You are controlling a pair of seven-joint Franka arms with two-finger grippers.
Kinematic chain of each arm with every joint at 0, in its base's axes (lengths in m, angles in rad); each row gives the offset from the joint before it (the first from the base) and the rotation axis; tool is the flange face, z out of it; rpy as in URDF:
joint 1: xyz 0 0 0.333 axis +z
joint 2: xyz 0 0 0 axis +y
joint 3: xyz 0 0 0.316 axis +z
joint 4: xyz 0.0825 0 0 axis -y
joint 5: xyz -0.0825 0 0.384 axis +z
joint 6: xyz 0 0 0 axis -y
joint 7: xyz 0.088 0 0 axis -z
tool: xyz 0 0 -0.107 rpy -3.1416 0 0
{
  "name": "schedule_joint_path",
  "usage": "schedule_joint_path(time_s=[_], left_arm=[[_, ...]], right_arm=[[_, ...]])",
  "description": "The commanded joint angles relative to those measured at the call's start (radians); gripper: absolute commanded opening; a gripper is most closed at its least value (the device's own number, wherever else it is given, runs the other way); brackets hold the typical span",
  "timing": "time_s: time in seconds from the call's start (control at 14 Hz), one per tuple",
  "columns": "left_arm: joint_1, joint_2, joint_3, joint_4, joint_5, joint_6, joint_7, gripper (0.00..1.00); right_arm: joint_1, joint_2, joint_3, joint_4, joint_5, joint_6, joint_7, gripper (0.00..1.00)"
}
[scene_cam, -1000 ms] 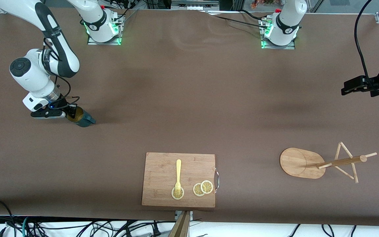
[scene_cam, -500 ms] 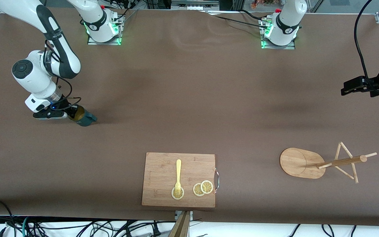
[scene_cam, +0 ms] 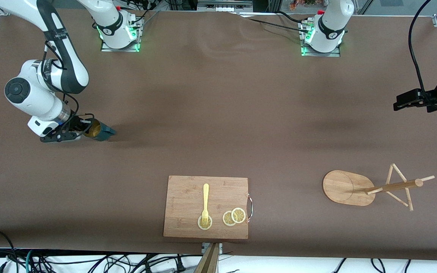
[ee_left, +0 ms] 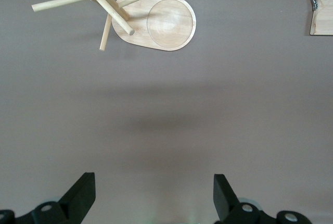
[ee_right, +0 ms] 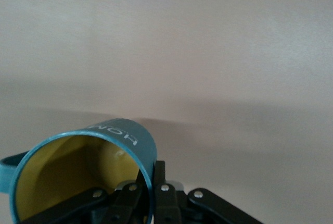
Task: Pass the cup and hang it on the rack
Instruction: 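Carry the teal mug with the right gripper toward the table middle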
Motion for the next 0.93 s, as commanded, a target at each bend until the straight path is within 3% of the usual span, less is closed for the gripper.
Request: schedule_joint_path(time_s=[0.0, 0.43, 0.71, 0.86], left_arm=[[-0.005, 0.013, 0.003, 0.032, -0.016, -0.015, -0.002, 1.00], [-0.007, 0.013, 0.005, 0.023, -0.019, -0.010, 0.003, 1.00], [0.001, 0.007, 0.005, 0.013, -0.062, -0.012, 0.006, 1.00], [-0.002, 0.005, 0.005, 0.008, -0.060, -0.012, 0.068, 1.00]], right_arm=[[0.005, 0.004, 0.074, 0.194, 0.051, -0.246, 0.117, 0.00], [0.234, 0.067, 0.088, 0.348, 0.091, -0.275, 0.556, 0.00], [0.446, 0.254, 0.087, 0.570, 0.077, -0.272, 0.917, 0.00], [0.538, 0.390, 0.087, 0.738, 0.077, -0.249, 1.022, 0.00]])
